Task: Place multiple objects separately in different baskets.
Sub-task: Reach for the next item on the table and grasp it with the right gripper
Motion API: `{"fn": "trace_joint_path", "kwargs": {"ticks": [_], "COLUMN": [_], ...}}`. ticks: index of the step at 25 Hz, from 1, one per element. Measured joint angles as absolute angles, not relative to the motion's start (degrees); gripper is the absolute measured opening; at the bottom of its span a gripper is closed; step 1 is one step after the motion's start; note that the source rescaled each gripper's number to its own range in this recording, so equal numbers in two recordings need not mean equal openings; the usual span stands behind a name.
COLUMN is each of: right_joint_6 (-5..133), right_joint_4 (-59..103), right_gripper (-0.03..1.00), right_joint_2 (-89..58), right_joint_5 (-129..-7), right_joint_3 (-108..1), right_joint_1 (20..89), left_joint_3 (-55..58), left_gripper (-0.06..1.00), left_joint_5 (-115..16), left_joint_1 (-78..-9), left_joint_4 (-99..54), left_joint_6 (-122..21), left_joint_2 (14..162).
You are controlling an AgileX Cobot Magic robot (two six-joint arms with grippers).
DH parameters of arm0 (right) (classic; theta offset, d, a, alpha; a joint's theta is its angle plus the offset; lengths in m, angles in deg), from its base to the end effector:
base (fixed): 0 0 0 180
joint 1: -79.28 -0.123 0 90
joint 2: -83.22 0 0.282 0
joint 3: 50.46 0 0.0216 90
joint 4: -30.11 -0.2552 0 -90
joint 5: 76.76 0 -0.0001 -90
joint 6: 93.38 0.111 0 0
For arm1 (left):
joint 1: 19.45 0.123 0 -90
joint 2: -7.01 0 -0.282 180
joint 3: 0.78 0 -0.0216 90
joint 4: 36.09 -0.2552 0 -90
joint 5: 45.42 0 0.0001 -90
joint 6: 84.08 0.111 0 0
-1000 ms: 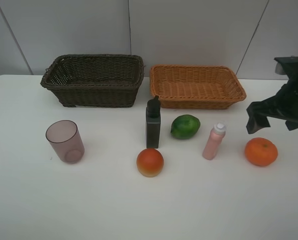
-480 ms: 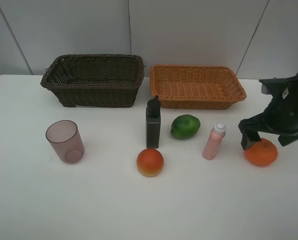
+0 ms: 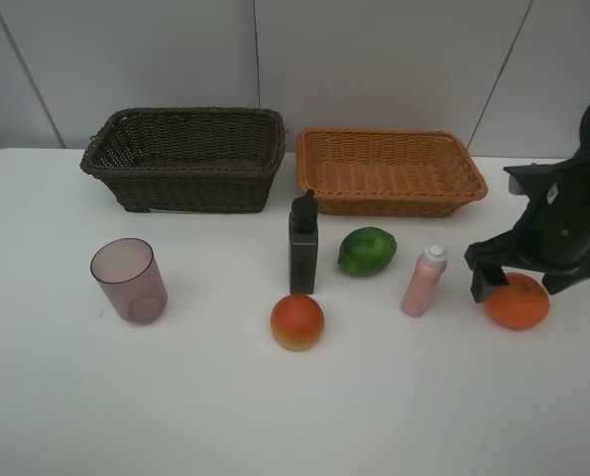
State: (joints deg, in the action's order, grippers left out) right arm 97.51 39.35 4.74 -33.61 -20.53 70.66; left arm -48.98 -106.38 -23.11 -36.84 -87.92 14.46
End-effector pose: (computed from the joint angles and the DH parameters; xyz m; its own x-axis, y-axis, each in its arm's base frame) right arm 0.2716 0.0288 0.1368 -0.9911 -0.0780 -0.1082 -0.0670 0.9926 -0.1017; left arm 0.0181 0.0001 0.2716 -0.4494 -0.0320 -0.8928 0.0264 0.9984 -0.0491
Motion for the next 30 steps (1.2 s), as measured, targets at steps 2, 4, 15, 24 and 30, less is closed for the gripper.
{"fn": "trace_joint_path", "kwargs": {"ticks": [2,4,15,24,30], "right_joint_6": [97.5,97.5,97.5,97.6,97.6], "right_joint_4": [39.4,39.4,40.6,40.9,40.9], "right_gripper": [0.9,0.9,0.9,0.9,0.9], "right_joint_2": [4.7,4.8,4.9,4.9,7.6], "right_joint_5": [-33.9,-34.1,-35.8,-38.0,-38.4], "right_joint_3": [-20.5,-20.5,-20.5,-20.5,-20.5], "right_joint_1": [70.7,70.7,70.7,72.7,72.7], "left_joint_3": [-49.0,-49.0,-49.0,-49.0,-49.0], "left_gripper": [1.0,1.0,1.0,1.0,1.0], "left_joint_5": [-106.4,-106.4,-106.4,-106.4,-106.4], "left_joint_1": [-23.1,-23.1,-23.1,-23.1,-23.1], "left_joint_4": [-36.8,-36.8,-36.8,-36.8,-36.8], "left_joint_6": [-87.9,-87.9,-87.9,-87.9,-87.9], "left_joint_2": [14.5,14.5,14.5,14.5,14.5]}}
